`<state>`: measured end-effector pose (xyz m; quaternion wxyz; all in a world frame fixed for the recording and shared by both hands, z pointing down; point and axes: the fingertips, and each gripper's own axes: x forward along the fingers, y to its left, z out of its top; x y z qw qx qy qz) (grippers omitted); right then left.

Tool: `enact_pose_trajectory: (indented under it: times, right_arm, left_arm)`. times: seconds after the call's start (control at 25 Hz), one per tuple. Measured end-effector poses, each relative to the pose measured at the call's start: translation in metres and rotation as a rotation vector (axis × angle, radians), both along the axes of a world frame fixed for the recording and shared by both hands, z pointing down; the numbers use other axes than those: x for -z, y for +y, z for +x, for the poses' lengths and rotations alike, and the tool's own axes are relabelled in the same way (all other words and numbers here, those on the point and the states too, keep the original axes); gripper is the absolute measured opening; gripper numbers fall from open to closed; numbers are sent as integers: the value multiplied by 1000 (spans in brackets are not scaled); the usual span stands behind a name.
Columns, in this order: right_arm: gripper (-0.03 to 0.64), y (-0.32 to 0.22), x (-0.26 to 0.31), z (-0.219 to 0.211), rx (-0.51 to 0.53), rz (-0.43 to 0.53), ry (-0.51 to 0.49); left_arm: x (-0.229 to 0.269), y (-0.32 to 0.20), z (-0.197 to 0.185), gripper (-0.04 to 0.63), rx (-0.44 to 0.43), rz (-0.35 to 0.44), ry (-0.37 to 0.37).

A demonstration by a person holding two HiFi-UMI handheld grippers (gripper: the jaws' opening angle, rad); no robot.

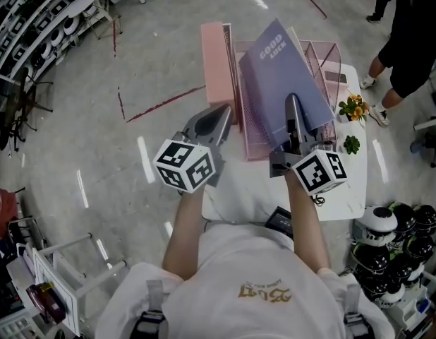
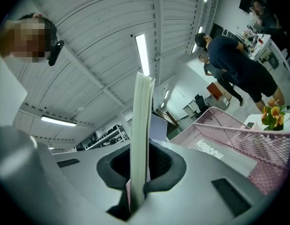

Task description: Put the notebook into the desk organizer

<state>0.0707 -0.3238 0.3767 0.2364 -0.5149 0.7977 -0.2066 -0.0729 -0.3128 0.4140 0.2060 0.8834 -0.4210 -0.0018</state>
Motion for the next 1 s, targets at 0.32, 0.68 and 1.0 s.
enact_pose_trajectory:
  times: [0.32, 0.68, 1.0]
  right_arm:
    - [54, -1, -8, 3, -36, -52, 99]
    - [108, -1, -26, -3, -1, -142, 249]
    - [137, 2, -38, -6, 69, -199, 409]
  left_arm:
    - [-4, -1, 1, 17, 2, -6, -4]
    - [-6, -1, 4, 18, 0, -8, -3]
    - [-7, 2, 8, 18, -13, -12, 0]
